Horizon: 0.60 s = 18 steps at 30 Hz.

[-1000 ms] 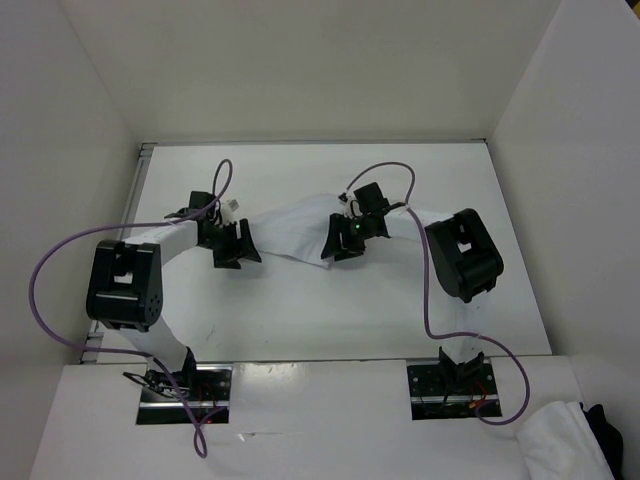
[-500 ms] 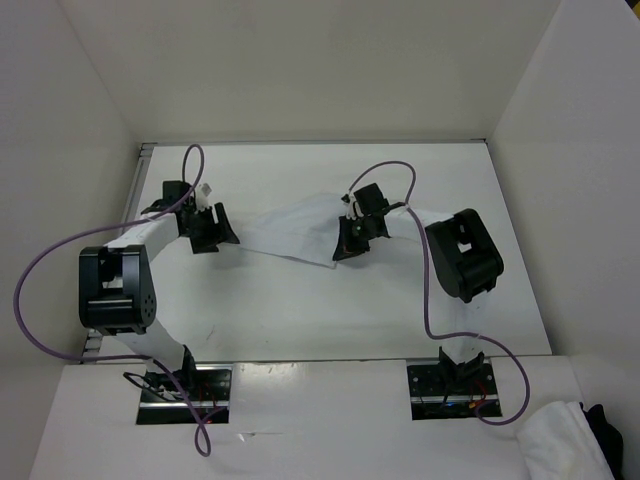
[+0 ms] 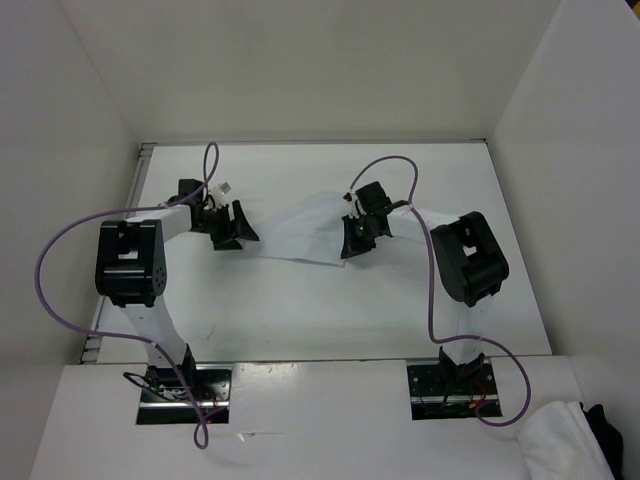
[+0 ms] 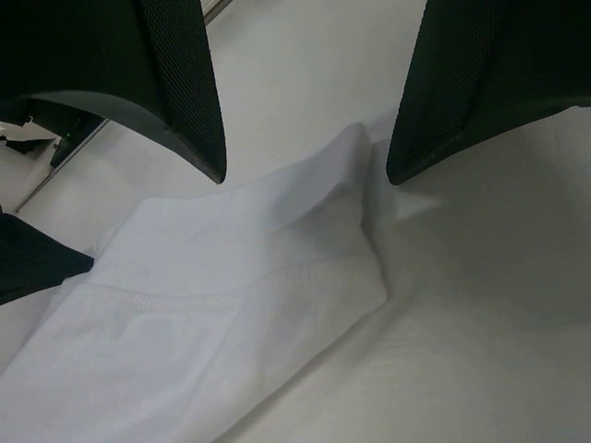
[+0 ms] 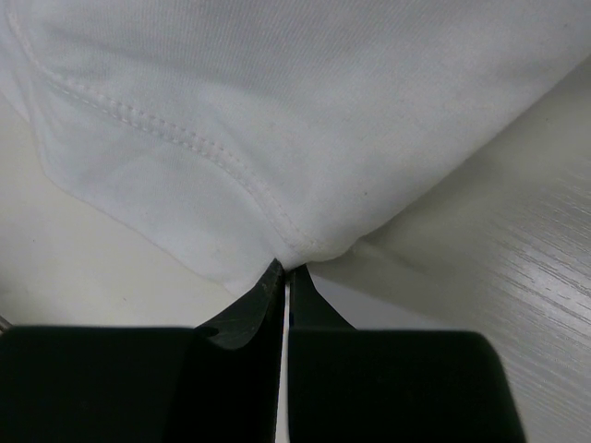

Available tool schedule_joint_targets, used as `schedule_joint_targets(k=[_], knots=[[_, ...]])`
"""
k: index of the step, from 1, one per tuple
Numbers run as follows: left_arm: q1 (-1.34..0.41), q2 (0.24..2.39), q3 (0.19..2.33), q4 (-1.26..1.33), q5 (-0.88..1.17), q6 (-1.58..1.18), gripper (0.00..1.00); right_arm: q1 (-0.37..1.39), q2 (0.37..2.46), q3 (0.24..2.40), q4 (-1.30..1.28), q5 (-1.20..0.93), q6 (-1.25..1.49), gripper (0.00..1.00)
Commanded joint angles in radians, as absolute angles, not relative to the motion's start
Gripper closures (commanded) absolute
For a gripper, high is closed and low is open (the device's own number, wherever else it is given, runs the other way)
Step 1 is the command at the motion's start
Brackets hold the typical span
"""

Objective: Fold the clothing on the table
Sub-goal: Flatten the skirt out

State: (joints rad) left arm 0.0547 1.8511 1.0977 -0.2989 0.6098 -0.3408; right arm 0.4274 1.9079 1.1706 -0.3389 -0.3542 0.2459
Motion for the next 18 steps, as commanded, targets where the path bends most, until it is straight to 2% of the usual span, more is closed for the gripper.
schedule_joint_targets(k=[1, 3, 4, 6, 7, 10, 13, 18], knots=[[0.04, 1.898, 1.132, -0.265, 0.67, -0.31, 0.22, 0.423, 1.867, 1.176, -0.371, -0.304, 0.2, 1.0], [0.04, 1.898, 1.132, -0.265, 0.661, -0.301, 0.29, 0.423, 1.867, 1.177, -0.38, -0.293, 0.199, 1.0], [0.04, 1.898, 1.132, -0.265, 0.661, -0.301, 0.4, 0.423, 1.867, 1.177, -0.38, -0.293, 0.199, 1.0], [0.04, 1.907, 1.121, -0.265, 0.675, -0.289, 0.54, 0.423, 1.876, 1.177, -0.38, -0.284, 0.199, 1.0], [0.04, 1.907, 1.121, -0.265, 0.686, -0.279, 0.66, 0.423, 1.876, 1.177, -0.38, -0.284, 0.199, 1.0], [0.04, 1.907, 1.094, -0.274, 0.712, -0.27, 0.8, 0.423, 1.876, 1.177, -0.38, -0.273, 0.199, 1.0], [0.04, 1.907, 1.083, -0.275, 0.712, -0.261, 0.98, 0.423, 1.876, 1.186, -0.39, -0.273, 0.199, 1.0], [0.04, 1.898, 1.185, -0.264, 0.781, -0.348, 1.0, 0.423, 1.876, 1.314, -0.431, -0.285, 0.134, 1.0]])
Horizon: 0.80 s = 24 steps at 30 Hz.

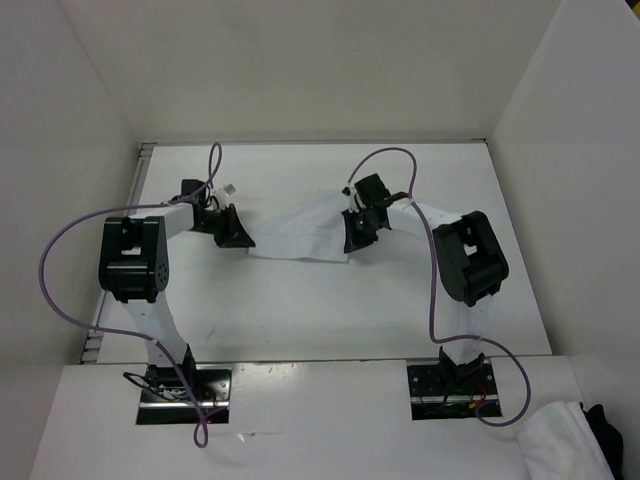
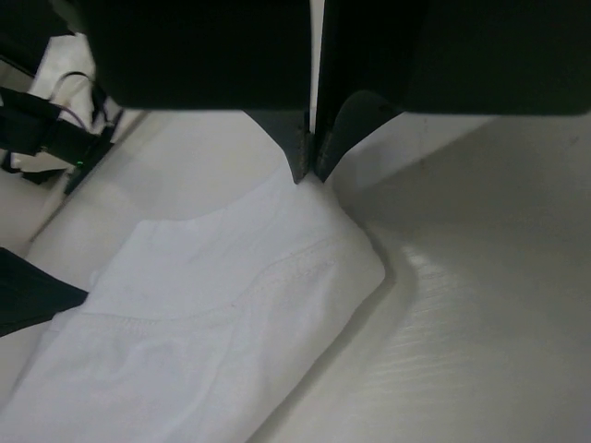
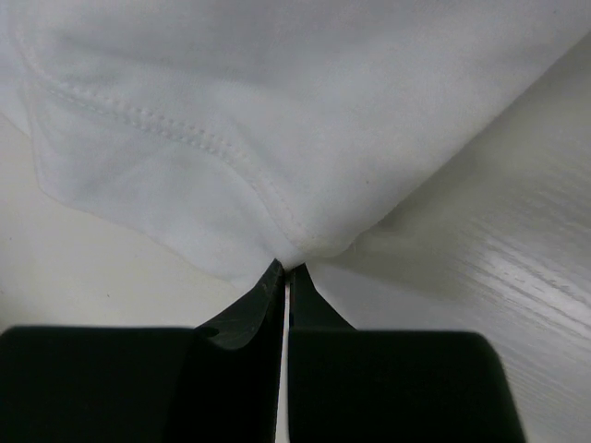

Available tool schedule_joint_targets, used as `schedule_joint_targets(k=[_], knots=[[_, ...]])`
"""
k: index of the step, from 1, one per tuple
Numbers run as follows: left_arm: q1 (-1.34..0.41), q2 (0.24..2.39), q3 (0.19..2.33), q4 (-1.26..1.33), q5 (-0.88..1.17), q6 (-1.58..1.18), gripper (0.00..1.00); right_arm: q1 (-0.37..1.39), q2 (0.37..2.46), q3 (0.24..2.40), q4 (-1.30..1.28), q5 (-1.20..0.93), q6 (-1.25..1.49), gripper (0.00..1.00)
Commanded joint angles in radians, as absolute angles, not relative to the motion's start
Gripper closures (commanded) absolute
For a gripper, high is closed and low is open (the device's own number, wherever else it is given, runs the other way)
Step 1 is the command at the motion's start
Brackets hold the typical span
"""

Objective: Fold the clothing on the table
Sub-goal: Flatten the skirt out

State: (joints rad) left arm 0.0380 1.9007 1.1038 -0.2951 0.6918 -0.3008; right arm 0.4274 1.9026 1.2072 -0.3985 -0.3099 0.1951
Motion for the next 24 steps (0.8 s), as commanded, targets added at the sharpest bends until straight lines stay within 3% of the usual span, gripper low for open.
schedule_joint_targets(k=[1, 4, 5, 7, 10, 12, 16, 21, 24], knots=[[0.04, 1.898, 1.295, -0.264, 0.791, -0.374, 1.0, 0.423, 1.885, 1.406, -0.442, -0.285, 0.094, 1.0], [0.002, 1.936, 1.548, -0.348, 0.801, -0.413, 1.0, 0.423, 1.87, 1.62, -0.469, -0.297, 0.057, 1.0], [0.002, 1.951, 1.721, -0.383, 0.81, -0.413, 1.0, 0.423, 1.859, 1.67, -0.469, -0.311, 0.042, 1.0], [-0.018, 1.912, 1.743, -0.298, 0.81, -0.514, 1.0, 0.423, 1.832, 1.779, -0.469, -0.345, 0.019, 1.0], [-0.055, 1.856, 1.802, -0.298, 0.801, -0.503, 1.0, 0.423, 1.726, 1.767, -0.381, -0.356, 0.009, 1.0], [-0.067, 1.823, 1.735, -0.313, 0.778, -0.461, 1.0, 0.423, 1.669, 1.72, -0.368, -0.324, 0.009, 1.0], [-0.067, 1.761, 1.535, -0.327, 0.723, -0.39, 1.0, 0.388, 1.592, 1.409, -0.368, -0.333, -0.027, 1.0], [-0.067, 1.647, 1.084, -0.261, 0.654, -0.35, 1.0, 0.379, 1.476, 1.124, -0.39, -0.345, -0.089, 1.0], [-0.067, 1.637, 0.955, -0.284, 0.666, -0.327, 1.0, 0.379, 1.434, 1.039, -0.408, -0.336, -0.098, 1.0]])
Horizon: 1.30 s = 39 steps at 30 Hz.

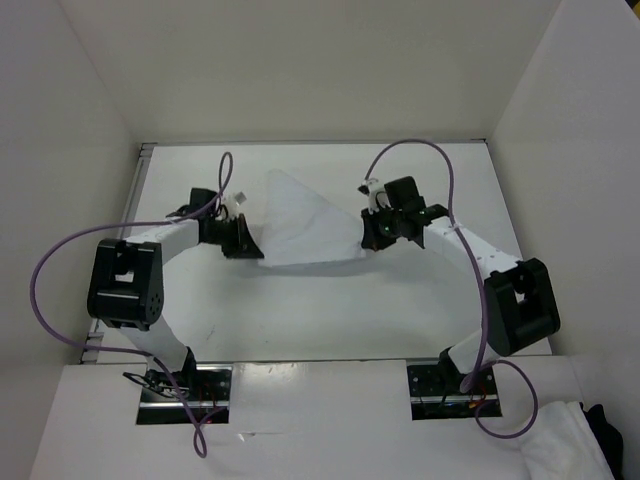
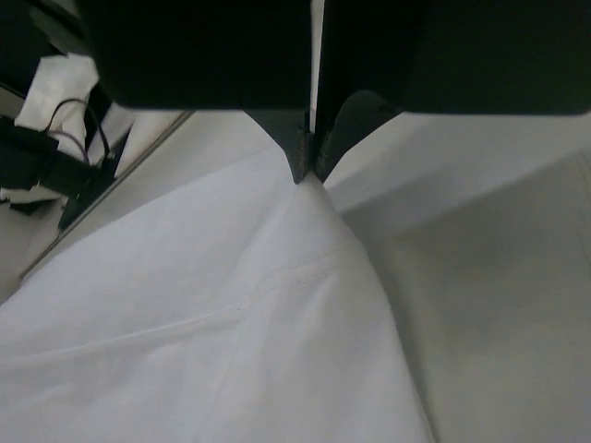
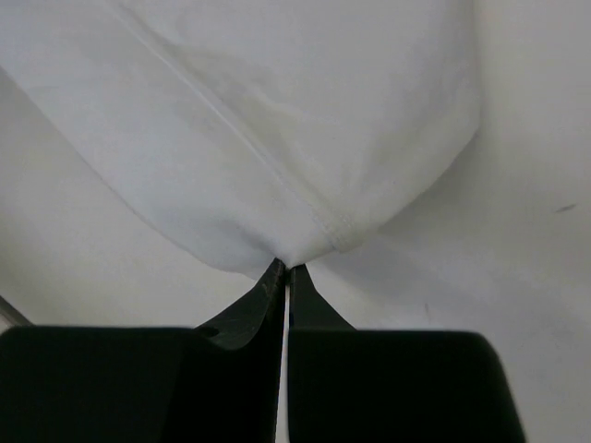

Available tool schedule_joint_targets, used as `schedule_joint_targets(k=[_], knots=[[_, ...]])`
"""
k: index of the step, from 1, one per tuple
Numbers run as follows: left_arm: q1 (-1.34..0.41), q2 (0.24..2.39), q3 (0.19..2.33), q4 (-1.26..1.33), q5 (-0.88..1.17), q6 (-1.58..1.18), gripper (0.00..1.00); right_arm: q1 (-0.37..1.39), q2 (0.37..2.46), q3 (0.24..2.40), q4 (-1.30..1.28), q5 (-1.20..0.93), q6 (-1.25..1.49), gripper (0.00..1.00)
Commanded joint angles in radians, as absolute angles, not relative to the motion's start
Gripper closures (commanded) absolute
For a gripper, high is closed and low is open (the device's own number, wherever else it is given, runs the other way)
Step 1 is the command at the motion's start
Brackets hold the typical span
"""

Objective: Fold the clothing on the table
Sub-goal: Flatten the skirt out

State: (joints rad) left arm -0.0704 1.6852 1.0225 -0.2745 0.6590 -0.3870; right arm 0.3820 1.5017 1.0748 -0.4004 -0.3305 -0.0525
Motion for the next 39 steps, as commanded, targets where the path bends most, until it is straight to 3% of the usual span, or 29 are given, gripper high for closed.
schedule_joint_targets(k=[1, 8, 13, 16, 18, 23, 27, 33, 39], knots=[[-0.067, 1.625, 0.954, -0.284, 0.666, -0.316, 1.0, 0.367, 1.434, 1.039, -0.408, -0.336, -0.098, 1.0], [-0.067, 1.684, 1.176, -0.216, 0.635, -0.449, 1.0, 0.223, 1.518, 1.144, -0.341, -0.416, 0.05, 1.0], [-0.067, 1.812, 1.677, -0.253, 0.663, -0.492, 1.0, 0.201, 1.578, 1.452, -0.31, -0.449, 0.071, 1.0], [-0.08, 1.789, 1.789, -0.253, 0.663, -0.502, 1.0, 0.201, 1.554, 1.565, -0.289, -0.46, 0.035, 1.0], [-0.08, 1.744, 1.72, -0.23, 0.663, -0.492, 1.0, 0.201, 1.536, 1.534, -0.301, -0.485, 0.008, 1.0], [-0.08, 1.622, 1.235, -0.172, 0.621, -0.454, 1.0, 0.201, 1.439, 1.215, -0.339, -0.466, -0.066, 1.0], [-0.08, 1.572, 0.998, -0.213, 0.609, -0.396, 1.0, 0.192, 1.362, 0.99, -0.402, -0.443, -0.094, 1.0], [-0.113, 1.516, 0.888, -0.264, 0.632, -0.383, 0.98, 0.135, 1.312, 0.92, -0.463, -0.443, -0.114, 1.0], [-0.159, 1.678, 0.939, -0.311, 0.693, -0.383, 0.95, 0.112, 1.396, 0.956, -0.492, -0.434, -0.104, 1.0]])
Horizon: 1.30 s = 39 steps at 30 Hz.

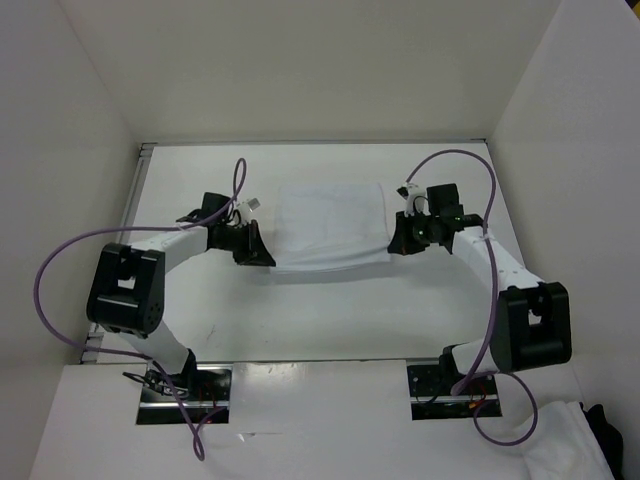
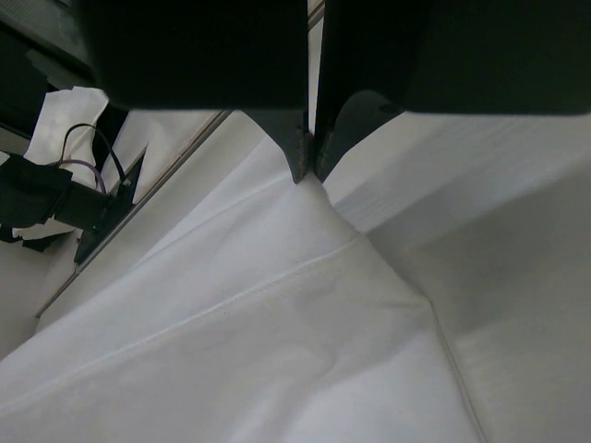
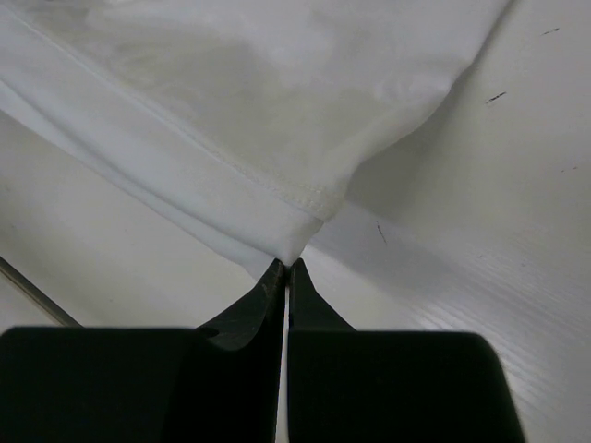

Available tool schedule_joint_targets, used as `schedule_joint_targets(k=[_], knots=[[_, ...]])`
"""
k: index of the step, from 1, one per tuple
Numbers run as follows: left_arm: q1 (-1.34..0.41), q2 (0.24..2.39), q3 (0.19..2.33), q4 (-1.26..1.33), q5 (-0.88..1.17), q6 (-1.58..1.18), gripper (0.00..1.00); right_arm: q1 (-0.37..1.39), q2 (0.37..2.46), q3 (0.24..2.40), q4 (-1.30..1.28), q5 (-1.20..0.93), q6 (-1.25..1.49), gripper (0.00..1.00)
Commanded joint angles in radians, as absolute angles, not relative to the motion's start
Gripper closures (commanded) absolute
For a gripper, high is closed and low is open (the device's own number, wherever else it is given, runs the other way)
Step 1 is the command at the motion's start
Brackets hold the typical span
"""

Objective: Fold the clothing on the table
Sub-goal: Flatten the skirt out

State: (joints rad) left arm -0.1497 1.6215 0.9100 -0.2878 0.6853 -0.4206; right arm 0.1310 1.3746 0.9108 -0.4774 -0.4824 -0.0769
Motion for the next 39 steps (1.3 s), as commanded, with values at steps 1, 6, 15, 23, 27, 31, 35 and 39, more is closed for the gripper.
schedule_joint_targets(k=[1, 6, 15, 23, 27, 31, 35, 39], knots=[[-0.16, 1.704, 0.952, -0.311, 0.693, -0.374, 0.95, 0.112, 1.396, 0.966, -0.492, -0.434, -0.104, 1.0], [-0.17, 1.733, 0.974, -0.287, 0.681, -0.385, 0.95, 0.103, 1.428, 0.966, -0.492, -0.434, -0.104, 1.0], [-0.17, 1.741, 0.974, -0.307, 0.692, -0.385, 0.68, 0.103, 1.45, 0.985, -0.515, -0.41, -0.093, 0.47], [-0.17, 1.652, 0.983, -0.356, 0.658, -0.399, 0.33, 0.077, 1.396, 1.071, -0.586, -0.227, -0.061, 0.11], [-0.17, 1.657, 1.011, -0.344, 0.695, -0.436, 0.33, 0.077, 1.474, 1.075, -0.642, -0.227, -0.106, 0.55], [-0.202, 1.678, 1.069, -0.293, 0.744, -0.485, 0.48, 0.077, 1.572, 1.131, -0.686, -0.394, -0.117, 0.94], [-0.239, 1.755, 1.143, -0.256, 0.744, -0.505, 0.92, 0.123, 1.606, 1.141, -0.677, -0.445, -0.106, 1.0], [-0.273, 1.821, 1.207, -0.256, 0.721, -0.505, 1.0, 0.181, 1.626, 1.141, -0.647, -0.413, -0.086, 1.0]])
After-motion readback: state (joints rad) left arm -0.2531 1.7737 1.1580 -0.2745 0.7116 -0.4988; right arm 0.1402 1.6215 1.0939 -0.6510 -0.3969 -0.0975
